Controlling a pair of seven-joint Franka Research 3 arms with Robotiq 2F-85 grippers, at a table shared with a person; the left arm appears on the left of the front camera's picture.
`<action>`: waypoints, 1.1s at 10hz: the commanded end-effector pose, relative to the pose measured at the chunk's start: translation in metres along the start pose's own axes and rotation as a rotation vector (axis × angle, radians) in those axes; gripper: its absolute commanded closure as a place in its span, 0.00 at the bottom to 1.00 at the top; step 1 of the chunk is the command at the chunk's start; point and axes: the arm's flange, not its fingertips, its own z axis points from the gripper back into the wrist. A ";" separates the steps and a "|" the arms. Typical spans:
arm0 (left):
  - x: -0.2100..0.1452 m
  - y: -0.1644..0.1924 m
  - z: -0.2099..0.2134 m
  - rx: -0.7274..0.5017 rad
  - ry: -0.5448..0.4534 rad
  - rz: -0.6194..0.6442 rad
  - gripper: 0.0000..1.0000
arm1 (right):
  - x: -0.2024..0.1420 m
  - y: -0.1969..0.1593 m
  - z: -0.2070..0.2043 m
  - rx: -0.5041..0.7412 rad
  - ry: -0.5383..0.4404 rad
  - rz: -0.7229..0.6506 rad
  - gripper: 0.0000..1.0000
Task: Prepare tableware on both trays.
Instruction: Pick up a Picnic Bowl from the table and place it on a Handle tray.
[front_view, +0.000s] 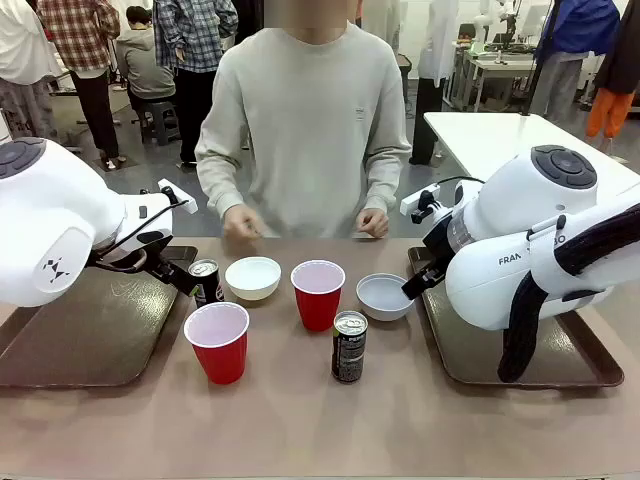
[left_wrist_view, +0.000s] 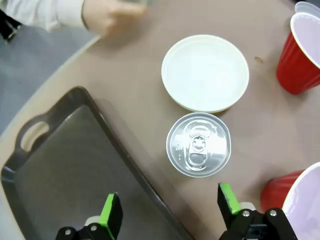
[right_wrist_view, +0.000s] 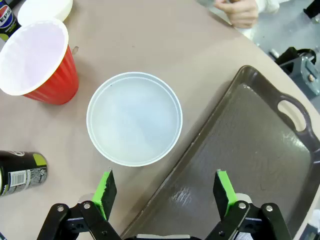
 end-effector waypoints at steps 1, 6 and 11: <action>0.001 0.000 0.000 0.001 -0.002 0.000 0.00 | 0.000 0.000 0.000 0.000 0.000 0.000 0.00; 0.001 0.000 0.000 0.001 -0.002 0.000 0.00 | 0.000 0.000 0.000 0.000 0.000 0.000 0.00; 0.001 0.000 0.000 0.001 -0.002 0.000 0.00 | 0.000 0.000 0.000 0.000 0.000 0.000 0.00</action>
